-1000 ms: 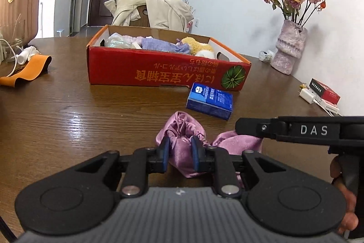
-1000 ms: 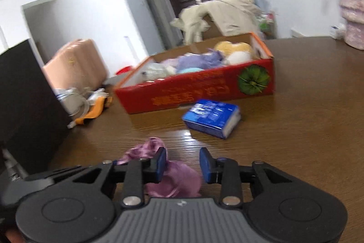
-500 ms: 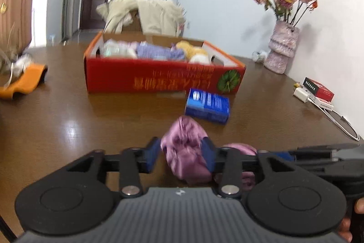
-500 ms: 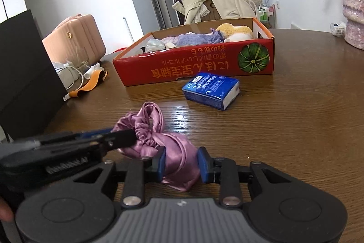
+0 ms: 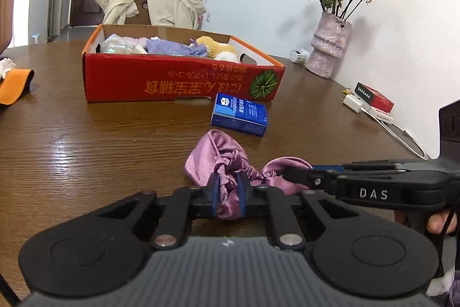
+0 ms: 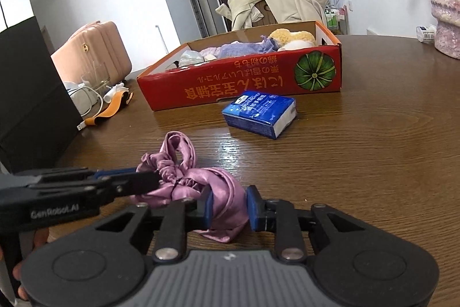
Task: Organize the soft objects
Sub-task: 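Lift the pink scrunchie with both grippers and lower it into the box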
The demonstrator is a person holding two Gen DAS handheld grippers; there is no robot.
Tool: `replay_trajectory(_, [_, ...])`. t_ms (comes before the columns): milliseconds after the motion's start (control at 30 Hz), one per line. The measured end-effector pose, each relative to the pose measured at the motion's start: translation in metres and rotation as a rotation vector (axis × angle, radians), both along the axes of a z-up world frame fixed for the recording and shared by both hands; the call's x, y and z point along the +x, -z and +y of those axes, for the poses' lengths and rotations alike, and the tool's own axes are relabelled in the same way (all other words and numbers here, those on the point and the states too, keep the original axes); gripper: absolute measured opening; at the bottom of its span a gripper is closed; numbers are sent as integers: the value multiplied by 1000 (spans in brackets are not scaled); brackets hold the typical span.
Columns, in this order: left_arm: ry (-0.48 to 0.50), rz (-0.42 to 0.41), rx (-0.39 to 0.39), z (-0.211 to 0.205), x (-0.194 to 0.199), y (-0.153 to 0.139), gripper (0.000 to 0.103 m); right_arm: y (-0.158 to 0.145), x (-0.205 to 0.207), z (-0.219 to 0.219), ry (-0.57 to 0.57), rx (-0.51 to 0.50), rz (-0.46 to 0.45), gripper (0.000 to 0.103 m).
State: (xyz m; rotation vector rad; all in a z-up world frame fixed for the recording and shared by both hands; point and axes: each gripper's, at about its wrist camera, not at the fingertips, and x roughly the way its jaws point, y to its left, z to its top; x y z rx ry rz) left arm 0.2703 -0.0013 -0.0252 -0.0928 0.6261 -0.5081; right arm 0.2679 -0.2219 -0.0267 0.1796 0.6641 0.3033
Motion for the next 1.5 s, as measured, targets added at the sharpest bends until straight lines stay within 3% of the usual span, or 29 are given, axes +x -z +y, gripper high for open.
replay_trajectory(67, [-2, -28, -1, -1, -8, -9, 7, -4, -4, 0, 1, 11, -17, 10])
replay_trajectory(400, [38, -211, -83, -9, -54, -79, 6, -73, -52, -15, -1, -19, -208, 8])
replay_trajectory(700, [47, -209, -77, -35, -20, -103, 6, -99, -37, -33, 0, -40, -266, 8])
replay_trajectory(867, [57, -140, -73, -52, 54, -119, 6, -123, 24, -49, -33, -55, -258, 7])
replay_trajectory(1033, [46, -49, -51, -73, 143, -118, 6, -144, 129, -60, -97, -119, -159, 7])
replay_trajectory(1233, [-6, 102, 1, -92, 228, -68, 6, -107, 236, -58, -83, -197, 12, 7])
replay_trajectory(1433, [-50, 183, 25, -92, 252, -30, 8, -64, 272, -31, -102, -399, 139, 13])
replay_trajectory(1467, [-52, 177, 26, -91, 252, -27, 14, -59, 272, -27, -102, -427, 140, 13])
replay_trajectory(1500, [-50, 175, 25, -89, 251, -26, 25, -58, 270, -24, -98, -438, 130, 13])
